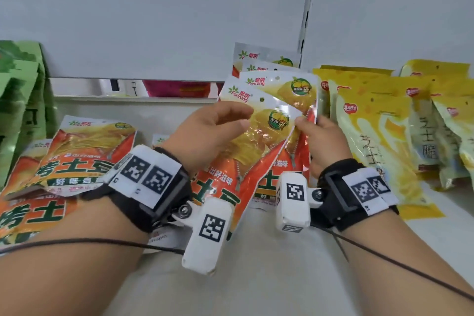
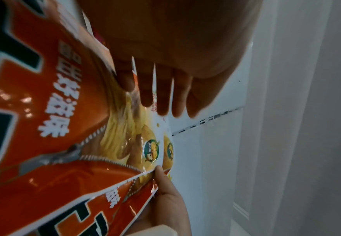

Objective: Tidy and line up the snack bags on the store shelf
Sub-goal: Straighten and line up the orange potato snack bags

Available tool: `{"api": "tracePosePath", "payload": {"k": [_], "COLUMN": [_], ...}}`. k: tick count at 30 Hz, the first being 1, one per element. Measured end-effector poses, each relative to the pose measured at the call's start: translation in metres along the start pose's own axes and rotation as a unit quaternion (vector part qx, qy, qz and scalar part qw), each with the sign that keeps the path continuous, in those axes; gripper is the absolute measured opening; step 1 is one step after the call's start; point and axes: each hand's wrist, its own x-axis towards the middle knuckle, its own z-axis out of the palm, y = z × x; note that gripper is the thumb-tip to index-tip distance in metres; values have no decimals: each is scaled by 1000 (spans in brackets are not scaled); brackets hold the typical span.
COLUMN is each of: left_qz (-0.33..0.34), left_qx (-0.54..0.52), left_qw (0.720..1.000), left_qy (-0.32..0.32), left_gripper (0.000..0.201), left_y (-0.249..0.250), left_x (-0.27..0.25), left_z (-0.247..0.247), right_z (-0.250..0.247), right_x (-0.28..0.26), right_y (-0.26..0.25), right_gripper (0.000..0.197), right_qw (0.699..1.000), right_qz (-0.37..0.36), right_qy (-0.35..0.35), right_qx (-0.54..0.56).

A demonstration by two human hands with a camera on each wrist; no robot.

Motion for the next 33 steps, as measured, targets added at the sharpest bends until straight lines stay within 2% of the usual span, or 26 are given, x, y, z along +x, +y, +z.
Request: {"api": "tracePosePath", "payload": {"k": [2,4,6,10,13,15,17,21,23,25,27,29,31,33], "left_qz": [9,0,-27,-63,-140,-173,-176,-123,-85,-62,-64,-63,-61,-56], "left_qx": [45,125,208,351,391,397,389,309,203,92,-37,-156,-199,-196], "left_qw": [995,976,955,918,897,892,899,943,974,991,995,984,975,973], "left_qy": [-93,-177,-211,-172,-153,-129,-102,4,59,76,62,55,82,106], "left_gripper": [24,31,40,51,60,60,58,55,56,51,34,20,24,26], "left_y": [1,0,-4,-11,-18,-23,-24,-22,-21,-17,-13,-8,-6,-6], "left_x": [2,4,8,13,15,17,18,22,24,27,30,32,36,38], "left_z": [8,14,15,0,-12,-18,-20,-15,-10,-3,6,16,22,25], "right_z": [-1,-2,-4,-8,-10,-12,-14,-13,-13,-12,-11,-10,-10,-11], "right_x": [0,-1,-2,-3,-4,-4,-2,-2,-2,-3,-5,-6,-6,-4], "right_y": [0,1,0,-4,-8,-11,-13,-12,-11,-10,-10,-11,-13,-14], "right_gripper": [15,19,22,18,17,19,20,20,20,20,20,15,20,28], "right_qw": [1000,999,999,997,995,993,992,992,991,991,990,987,983,977], "right_qz": [-1,-7,-10,-26,-48,-65,-71,-44,-37,-32,-24,-22,-22,-17], "right_qy": [-11,-10,4,41,47,42,32,-8,-29,-50,-69,-77,-72,-65], "right_qx": [26,42,51,59,69,84,98,119,123,123,124,139,166,202]}}
